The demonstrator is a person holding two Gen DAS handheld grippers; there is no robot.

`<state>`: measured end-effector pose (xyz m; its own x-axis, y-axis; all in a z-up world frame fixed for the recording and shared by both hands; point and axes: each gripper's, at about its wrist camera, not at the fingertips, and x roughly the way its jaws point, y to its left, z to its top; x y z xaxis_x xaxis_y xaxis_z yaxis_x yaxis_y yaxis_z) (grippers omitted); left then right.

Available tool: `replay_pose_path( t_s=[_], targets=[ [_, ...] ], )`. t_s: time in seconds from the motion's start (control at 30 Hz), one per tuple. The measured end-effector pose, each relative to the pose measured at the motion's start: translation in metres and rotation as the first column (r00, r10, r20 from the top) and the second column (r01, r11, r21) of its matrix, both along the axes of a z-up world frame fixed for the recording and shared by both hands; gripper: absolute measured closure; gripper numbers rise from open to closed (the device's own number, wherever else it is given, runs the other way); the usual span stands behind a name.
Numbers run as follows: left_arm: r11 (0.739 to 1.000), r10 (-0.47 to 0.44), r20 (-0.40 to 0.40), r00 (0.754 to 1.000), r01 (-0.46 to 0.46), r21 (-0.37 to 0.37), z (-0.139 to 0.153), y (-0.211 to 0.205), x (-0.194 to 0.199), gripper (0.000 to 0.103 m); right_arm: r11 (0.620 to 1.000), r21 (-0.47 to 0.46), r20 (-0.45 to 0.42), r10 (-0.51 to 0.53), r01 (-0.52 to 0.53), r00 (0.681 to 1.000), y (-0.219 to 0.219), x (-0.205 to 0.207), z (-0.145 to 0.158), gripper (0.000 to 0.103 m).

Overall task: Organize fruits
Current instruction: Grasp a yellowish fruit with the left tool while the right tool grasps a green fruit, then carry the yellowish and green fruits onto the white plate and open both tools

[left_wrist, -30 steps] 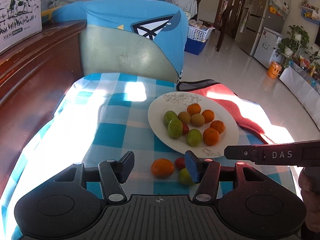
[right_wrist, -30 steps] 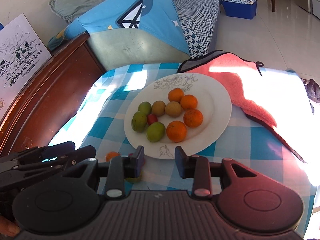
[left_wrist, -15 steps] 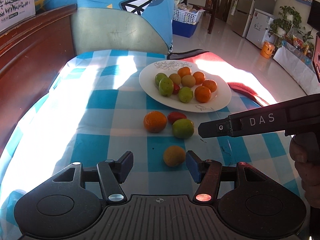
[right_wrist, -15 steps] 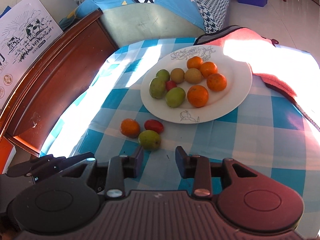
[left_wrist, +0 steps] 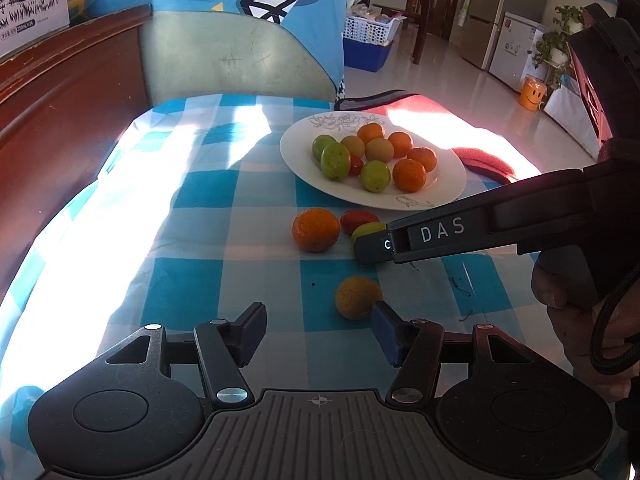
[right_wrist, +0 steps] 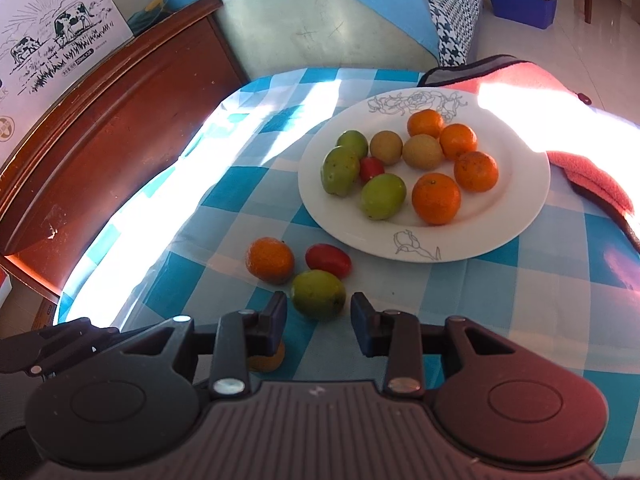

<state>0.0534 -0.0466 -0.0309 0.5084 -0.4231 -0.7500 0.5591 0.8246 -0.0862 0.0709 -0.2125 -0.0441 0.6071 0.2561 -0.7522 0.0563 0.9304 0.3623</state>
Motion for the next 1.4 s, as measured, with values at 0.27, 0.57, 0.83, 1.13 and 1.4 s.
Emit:
replay_pose_path(
  t_s=[0.27, 0.57, 0.83, 1.13, 1.4],
  targets=[
    [1.000, -0.008, 0.020, 1.000, 0.008, -0.012, -0.003, -0.004, 0.001, 0.046, 1.000, -0.022, 0.009, -0.003, 0.003, 1.000, 0.001, 0.002, -0.004, 0.070],
    [0.998, -0.058, 0.051, 0.997, 0.058, 0.010, -0.005, -0.017, -0.002, 0.046, 0.999, -0.029, -0.003, 0.034, -0.034, 0.999, -0.007, -0.008, 0.002, 0.071],
    [0.998, -0.057, 0.045, 0.997, 0.056, 0.037, -0.015, -0.030, 0.003, 0.048, 0.998, -0.044, -0.010, 0.041, -0.041, 0.999, -0.018, -0.021, 0.003, 0.071],
    [0.997, -0.062, 0.044, 0.997, 0.060, 0.047, -0.019, -0.038, 0.005, 0.071, 0.998, -0.052, -0.021, 0.019, -0.020, 1.000, -0.024, -0.025, 0.002, 0.071],
    [0.998, -0.044, 0.042, 0.998, 0.043, 0.042, -0.017, -0.037, 0.008, 0.078, 0.998, -0.054, -0.021, 0.017, -0.018, 1.000, -0.024, -0.026, 0.003, 0.071]
  ],
)
